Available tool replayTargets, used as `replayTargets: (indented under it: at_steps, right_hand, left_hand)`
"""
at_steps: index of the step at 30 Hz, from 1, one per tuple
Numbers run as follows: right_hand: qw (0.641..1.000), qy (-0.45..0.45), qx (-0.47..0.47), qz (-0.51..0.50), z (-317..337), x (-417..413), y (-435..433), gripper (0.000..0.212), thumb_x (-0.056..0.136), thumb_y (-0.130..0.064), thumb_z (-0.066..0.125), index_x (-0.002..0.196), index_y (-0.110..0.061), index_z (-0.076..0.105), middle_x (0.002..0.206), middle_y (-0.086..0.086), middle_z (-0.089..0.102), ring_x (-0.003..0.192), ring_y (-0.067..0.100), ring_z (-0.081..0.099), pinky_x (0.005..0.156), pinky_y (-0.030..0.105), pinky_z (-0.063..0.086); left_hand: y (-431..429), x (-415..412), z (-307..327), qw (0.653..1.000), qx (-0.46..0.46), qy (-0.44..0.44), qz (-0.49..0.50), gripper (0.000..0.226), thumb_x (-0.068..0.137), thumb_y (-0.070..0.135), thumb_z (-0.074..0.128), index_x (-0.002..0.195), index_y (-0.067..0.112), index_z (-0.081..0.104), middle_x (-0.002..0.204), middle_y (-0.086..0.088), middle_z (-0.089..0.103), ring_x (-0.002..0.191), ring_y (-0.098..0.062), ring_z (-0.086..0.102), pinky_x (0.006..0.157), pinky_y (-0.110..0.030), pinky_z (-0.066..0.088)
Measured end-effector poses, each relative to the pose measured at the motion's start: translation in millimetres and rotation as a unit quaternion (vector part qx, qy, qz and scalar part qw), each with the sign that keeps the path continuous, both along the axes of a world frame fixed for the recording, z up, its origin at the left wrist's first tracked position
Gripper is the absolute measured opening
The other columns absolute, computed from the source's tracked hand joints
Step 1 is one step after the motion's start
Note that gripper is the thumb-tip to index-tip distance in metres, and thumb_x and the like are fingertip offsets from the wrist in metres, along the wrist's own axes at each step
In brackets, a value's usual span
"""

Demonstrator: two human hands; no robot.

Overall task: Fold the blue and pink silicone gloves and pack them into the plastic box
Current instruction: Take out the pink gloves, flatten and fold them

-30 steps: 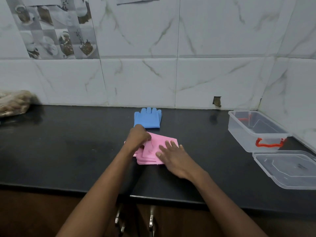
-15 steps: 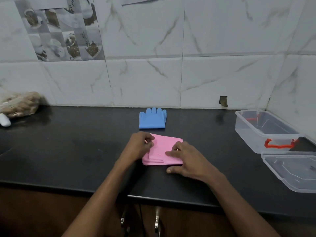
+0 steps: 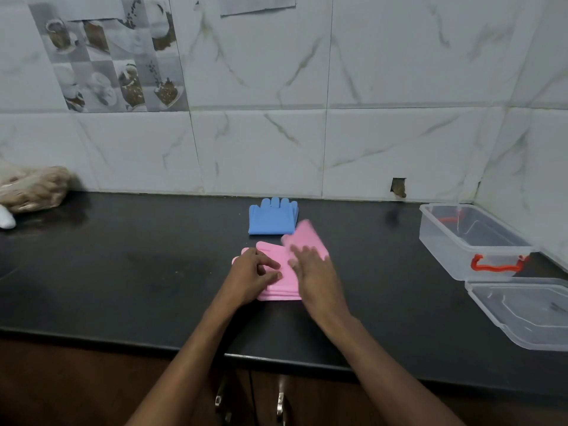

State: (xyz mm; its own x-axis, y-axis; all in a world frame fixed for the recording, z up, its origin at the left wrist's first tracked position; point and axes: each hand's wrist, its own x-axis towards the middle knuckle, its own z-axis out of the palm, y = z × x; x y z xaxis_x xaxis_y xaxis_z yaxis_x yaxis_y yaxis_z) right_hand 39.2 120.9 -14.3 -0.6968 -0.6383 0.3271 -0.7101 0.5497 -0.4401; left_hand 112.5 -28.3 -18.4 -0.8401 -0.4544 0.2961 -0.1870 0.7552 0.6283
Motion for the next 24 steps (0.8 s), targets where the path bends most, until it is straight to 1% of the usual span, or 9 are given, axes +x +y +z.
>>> replayTargets:
  at_steps: [1,3,6,8,10,14,18,21,24]
  right_hand:
    - [0.996,0.023,0.084,0.028,-4,3,-6,0.049,0.105,-0.039,0.028,0.153,-0.026,0.027,0.159,0.008,0.028,0.147,0.023,0.023,0.121,0.041,0.015]
    - [0.987,0.024,0.143,0.074,-12,7,-10,0.058,0.102,-0.051,0.019,0.156,-0.03,0.012,0.162,0.006,0.019,0.15,0.022,0.013,0.121,0.045,0.005]
    - [0.985,-0.061,0.106,0.125,-17,3,-3,0.073,0.09,-0.072,0.009,0.154,-0.037,-0.002,0.162,-0.001,0.019,0.15,0.021,0.012,0.121,0.045,0.006]
    - [0.976,-0.157,0.037,0.146,-12,-3,6,0.074,0.084,-0.081,0.01,0.15,-0.049,0.001,0.16,-0.007,0.024,0.15,0.024,0.015,0.12,0.048,0.013]
    - [0.98,-0.16,-0.022,0.12,-10,-11,10,0.07,0.087,-0.078,0.013,0.151,-0.049,0.007,0.16,-0.007,0.025,0.149,0.024,0.017,0.12,0.05,0.017]
    - [0.993,-0.113,0.013,-0.009,-7,-35,4,0.073,0.099,-0.059,0.017,0.156,-0.016,0.002,0.164,0.006,0.004,0.151,0.02,0.003,0.121,0.041,0.005]
    - [0.987,-0.096,0.111,0.065,-7,-50,-4,0.069,0.101,-0.056,0.017,0.156,-0.019,-0.001,0.164,0.004,0.003,0.151,0.02,0.0,0.122,0.045,-0.001]
    - [0.984,-0.07,0.115,0.112,-13,-51,-3,0.063,0.102,-0.051,0.018,0.156,-0.023,0.002,0.164,0.001,0.006,0.151,0.015,0.002,0.123,0.043,-0.002]
    - [0.982,-0.069,0.101,0.146,-13,-54,1,0.059,0.103,-0.048,0.019,0.155,-0.028,0.0,0.164,-0.005,-0.002,0.15,0.012,-0.004,0.122,0.04,-0.007]
  left_hand:
    - [0,0,0,1.0,-0.003,0.0,0.002,0.015,0.086,0.023,0.072,0.1,0.02,0.076,0.097,0.006,0.06,0.08,-0.004,0.06,0.068,-0.017,0.05]
    - [-1,0,-1,1.0,0.004,0.0,0.013,0.013,0.088,0.013,0.065,0.094,0.021,0.073,0.092,0.008,0.063,0.077,0.0,0.062,0.063,-0.01,0.046]
    - [-6,0,-3,0.994,0.082,0.052,0.057,0.02,0.086,-0.001,0.055,0.084,0.016,0.066,0.089,0.004,0.07,0.081,-0.008,0.067,0.073,-0.02,0.053]
    - [-5,0,-3,0.982,0.142,0.096,0.082,0.018,0.087,-0.002,0.051,0.087,0.009,0.065,0.087,-0.002,0.073,0.075,-0.013,0.069,0.075,-0.03,0.057]
    - [-4,-2,-2,0.977,0.156,0.119,0.087,0.013,0.092,0.005,0.054,0.093,0.009,0.066,0.084,-0.003,0.074,0.069,-0.011,0.069,0.073,-0.031,0.059]
    - [-1,-4,0,0.986,0.102,0.104,0.084,0.012,0.091,0.022,0.066,0.096,0.018,0.076,0.082,0.008,0.072,0.071,0.003,0.065,0.067,-0.02,0.051]
    - [9,-8,-3,0.994,0.048,0.052,0.078,0.019,0.089,0.019,0.07,0.106,0.012,0.075,0.097,0.005,0.066,0.078,0.002,0.057,0.069,-0.014,0.045]
    - [10,-11,-5,0.996,0.018,0.037,0.08,0.023,0.09,0.015,0.068,0.112,0.01,0.073,0.107,-0.001,0.067,0.076,0.003,0.054,0.073,-0.015,0.045]
    - [7,-9,-7,0.997,0.013,0.034,0.074,0.022,0.09,0.015,0.067,0.111,0.01,0.073,0.108,-0.002,0.066,0.08,-0.001,0.057,0.075,-0.017,0.047]
